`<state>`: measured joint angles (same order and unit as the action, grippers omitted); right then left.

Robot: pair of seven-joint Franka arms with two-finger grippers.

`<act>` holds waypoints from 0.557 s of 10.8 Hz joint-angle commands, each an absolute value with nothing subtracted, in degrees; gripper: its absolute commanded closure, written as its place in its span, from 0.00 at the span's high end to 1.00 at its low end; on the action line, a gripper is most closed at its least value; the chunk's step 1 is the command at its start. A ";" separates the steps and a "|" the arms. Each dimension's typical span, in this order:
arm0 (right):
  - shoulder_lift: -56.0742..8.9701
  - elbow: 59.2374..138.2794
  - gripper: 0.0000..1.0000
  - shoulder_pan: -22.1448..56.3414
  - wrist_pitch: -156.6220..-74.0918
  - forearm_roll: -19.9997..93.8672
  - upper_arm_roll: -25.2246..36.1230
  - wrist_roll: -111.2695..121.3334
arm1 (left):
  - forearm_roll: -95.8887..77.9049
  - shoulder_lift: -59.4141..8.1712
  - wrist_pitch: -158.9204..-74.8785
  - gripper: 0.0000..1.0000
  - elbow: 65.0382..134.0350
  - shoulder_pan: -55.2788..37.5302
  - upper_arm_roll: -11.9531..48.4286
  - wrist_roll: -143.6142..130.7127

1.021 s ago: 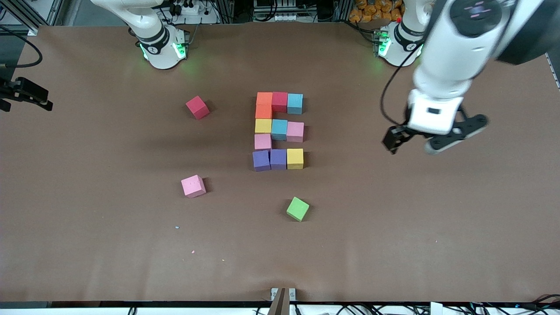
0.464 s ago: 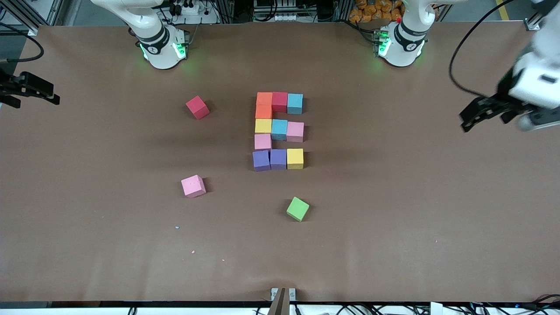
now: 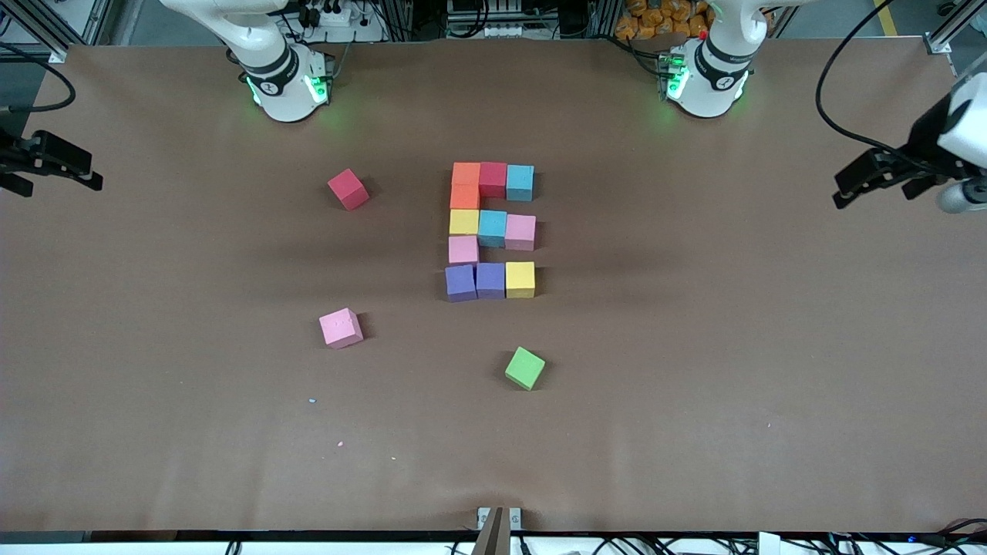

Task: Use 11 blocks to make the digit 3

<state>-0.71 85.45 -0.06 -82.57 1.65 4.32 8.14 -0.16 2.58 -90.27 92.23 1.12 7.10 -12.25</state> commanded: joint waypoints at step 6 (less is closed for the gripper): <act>0.97 87.63 1.00 -0.97 -83.67 2.55 3.87 8.79 | -1.85 3.95 -91.31 1.00 95.53 3.34 9.49 -1.96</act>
<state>-0.48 86.17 -0.08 -83.01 1.65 4.32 8.17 -1.18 2.56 -89.83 93.46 2.06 9.26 -5.75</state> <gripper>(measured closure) 0.000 0.000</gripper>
